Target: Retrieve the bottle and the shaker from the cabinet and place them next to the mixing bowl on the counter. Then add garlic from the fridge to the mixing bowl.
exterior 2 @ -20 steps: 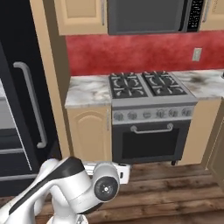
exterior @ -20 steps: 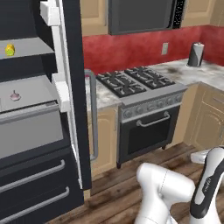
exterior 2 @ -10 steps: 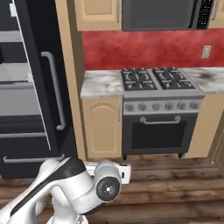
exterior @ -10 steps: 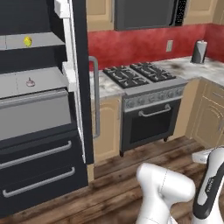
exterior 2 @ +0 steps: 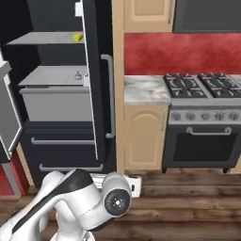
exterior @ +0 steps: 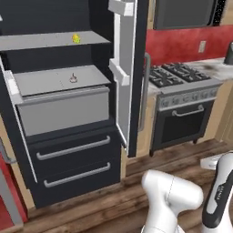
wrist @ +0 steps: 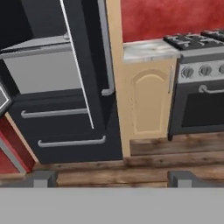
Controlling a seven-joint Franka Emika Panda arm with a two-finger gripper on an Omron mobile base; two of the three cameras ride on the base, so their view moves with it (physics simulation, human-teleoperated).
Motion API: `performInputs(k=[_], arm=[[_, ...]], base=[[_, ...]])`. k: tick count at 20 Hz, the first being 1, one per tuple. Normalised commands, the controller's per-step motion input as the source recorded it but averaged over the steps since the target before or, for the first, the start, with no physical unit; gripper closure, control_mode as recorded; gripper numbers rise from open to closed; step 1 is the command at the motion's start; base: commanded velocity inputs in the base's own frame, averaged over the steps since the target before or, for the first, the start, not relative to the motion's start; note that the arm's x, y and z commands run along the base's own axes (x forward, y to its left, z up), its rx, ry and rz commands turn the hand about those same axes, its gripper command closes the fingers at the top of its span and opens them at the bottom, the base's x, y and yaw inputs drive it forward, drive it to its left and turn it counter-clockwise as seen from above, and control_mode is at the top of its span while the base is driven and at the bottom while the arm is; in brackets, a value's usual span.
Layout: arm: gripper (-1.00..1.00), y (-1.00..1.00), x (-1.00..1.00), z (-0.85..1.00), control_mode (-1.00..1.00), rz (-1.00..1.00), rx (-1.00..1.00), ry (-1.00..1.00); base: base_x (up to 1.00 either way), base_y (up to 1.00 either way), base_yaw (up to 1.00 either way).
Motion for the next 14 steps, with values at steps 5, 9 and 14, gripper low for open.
performInputs(k=[5,9,14], arm=[[-1.0,0.0,0.0,0.0,1.0,0.0,0.0,0.0],[-1.0,0.0,0.0,0.0,1.0,0.0,0.0,0.0],[-1.0,0.0,0.0,0.0,1.0,0.0,0.0,0.0]], base=[[0.08,0.8,0.09],[0.5,0.56,0.05],[0.53,0.39,0.06]])
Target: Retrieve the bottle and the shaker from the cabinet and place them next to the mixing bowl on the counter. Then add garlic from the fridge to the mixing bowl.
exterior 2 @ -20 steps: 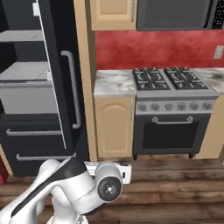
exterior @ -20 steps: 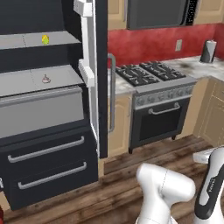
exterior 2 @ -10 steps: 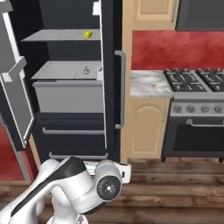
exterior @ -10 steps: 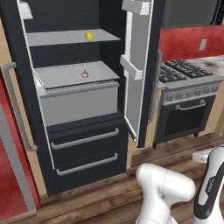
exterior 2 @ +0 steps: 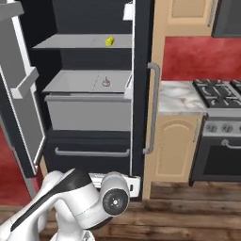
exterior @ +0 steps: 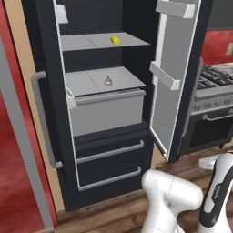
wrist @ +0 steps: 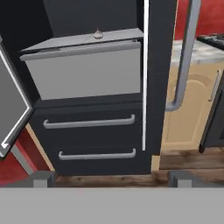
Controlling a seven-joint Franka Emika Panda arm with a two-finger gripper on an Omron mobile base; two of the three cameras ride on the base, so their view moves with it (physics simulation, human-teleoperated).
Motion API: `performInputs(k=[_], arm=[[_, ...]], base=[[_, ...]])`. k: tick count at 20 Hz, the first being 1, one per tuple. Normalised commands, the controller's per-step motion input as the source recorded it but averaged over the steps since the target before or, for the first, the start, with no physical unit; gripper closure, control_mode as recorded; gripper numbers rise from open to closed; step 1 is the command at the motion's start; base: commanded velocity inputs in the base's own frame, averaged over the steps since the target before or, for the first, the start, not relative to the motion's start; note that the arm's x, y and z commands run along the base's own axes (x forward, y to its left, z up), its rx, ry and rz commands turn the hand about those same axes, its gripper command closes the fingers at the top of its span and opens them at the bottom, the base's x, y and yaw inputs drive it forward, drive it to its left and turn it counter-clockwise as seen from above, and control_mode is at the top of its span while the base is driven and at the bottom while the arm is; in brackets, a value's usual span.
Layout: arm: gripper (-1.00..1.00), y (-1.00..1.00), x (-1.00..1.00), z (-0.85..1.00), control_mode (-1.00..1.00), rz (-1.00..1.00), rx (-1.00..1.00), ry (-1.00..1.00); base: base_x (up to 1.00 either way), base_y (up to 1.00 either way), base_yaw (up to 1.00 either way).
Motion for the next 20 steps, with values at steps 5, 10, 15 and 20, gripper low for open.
performInputs(k=[5,10,15,20], arm=[[-1.0,0.0,0.0,0.0,1.0,0.0,0.0,0.0],[-1.0,0.0,0.0,0.0,1.0,0.0,0.0,0.0],[-1.0,0.0,0.0,0.0,1.0,0.0,0.0,0.0],[-1.0,0.0,0.0,0.0,1.0,0.0,0.0,0.0]], base=[[0.39,0.6,0.03],[0.41,0.49,0.01],[0.5,0.18,0.06],[0.45,0.11,0.13]])
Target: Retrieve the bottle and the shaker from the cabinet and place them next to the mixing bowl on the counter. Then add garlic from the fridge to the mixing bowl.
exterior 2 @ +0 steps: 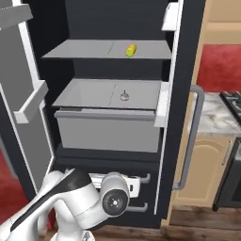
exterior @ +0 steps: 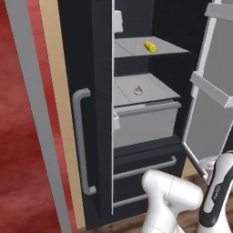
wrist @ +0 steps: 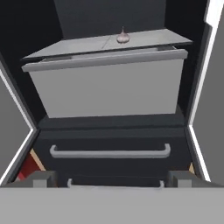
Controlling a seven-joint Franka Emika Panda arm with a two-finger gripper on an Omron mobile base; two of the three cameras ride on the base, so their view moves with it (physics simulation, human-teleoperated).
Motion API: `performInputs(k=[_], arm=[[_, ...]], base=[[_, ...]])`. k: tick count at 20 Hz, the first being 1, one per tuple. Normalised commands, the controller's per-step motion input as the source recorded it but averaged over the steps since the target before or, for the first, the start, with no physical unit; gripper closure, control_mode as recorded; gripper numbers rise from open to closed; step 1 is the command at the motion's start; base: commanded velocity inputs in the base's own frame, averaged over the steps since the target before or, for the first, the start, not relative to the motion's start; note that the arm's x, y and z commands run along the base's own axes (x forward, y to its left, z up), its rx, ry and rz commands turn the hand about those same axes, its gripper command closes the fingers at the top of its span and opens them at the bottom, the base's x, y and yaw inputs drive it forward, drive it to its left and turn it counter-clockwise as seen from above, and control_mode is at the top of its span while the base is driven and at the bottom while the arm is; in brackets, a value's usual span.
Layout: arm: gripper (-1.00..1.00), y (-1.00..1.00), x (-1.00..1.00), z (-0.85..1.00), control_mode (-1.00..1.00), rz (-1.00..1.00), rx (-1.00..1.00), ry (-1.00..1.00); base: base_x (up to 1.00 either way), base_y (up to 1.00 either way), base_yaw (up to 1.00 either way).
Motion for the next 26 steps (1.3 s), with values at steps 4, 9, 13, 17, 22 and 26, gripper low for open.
performInputs(k=[4,9,13,17,22,26], arm=[[-1.0,0.0,0.0,0.0,1.0,0.0,0.0,0.0],[-1.0,0.0,0.0,0.0,1.0,0.0,0.0,0.0],[-1.0,0.0,0.0,0.0,1.0,0.0,0.0,0.0],[-1.0,0.0,0.0,0.0,1.0,0.0,0.0,0.0],[-1.0,0.0,0.0,0.0,1.0,0.0,0.0,0.0],[-1.0,0.0,0.0,0.0,1.0,0.0,0.0,0.0]], base=[[0.41,0.0,0.2],[0.38,0.02,0.2],[0.35,0.0,0.22],[0.31,0.0,0.25],[0.18,-0.11,0.25],[0.13,-0.19,0.22]])
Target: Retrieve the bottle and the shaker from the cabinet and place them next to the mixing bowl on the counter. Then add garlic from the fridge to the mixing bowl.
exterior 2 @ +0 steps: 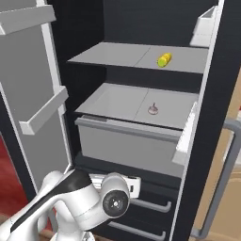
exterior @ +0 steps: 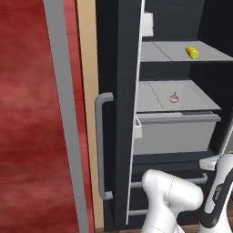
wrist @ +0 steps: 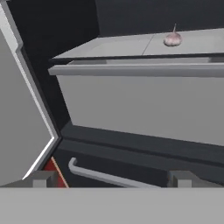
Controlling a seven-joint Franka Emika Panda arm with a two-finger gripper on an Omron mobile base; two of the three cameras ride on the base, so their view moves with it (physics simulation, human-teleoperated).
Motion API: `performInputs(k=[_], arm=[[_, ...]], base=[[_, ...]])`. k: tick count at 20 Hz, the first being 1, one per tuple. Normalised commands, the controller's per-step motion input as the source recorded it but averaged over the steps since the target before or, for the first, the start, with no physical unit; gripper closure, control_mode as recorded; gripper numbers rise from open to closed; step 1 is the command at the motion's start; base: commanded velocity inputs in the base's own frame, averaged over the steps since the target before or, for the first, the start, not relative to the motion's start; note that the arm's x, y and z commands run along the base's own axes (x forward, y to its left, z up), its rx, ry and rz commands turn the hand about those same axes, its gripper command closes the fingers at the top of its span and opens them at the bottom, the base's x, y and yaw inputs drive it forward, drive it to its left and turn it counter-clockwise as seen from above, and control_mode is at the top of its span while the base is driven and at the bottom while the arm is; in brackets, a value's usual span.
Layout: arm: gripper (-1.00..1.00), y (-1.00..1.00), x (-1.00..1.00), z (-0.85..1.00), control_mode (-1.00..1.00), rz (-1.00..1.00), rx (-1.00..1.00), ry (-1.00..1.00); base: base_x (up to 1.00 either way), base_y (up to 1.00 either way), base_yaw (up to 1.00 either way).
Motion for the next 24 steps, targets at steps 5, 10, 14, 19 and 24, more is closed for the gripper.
performInputs(k=[5,10,14,19,24], arm=[[-1.0,0.0,0.0,0.0,1.0,0.0,0.0,0.0],[-1.0,0.0,0.0,0.0,1.0,0.0,0.0,0.0],[-1.0,0.0,0.0,0.0,1.0,0.0,0.0,0.0],[-1.0,0.0,0.0,0.0,1.0,0.0,0.0,0.0],[-1.0,0.0,0.0,0.0,1.0,0.0,0.0,0.0]], base=[[0.18,-0.36,0.18],[0.26,-0.26,0.15],[0.32,-0.34,0.15],[0.41,-0.39,0.11],[0.33,-0.3,0.05]])
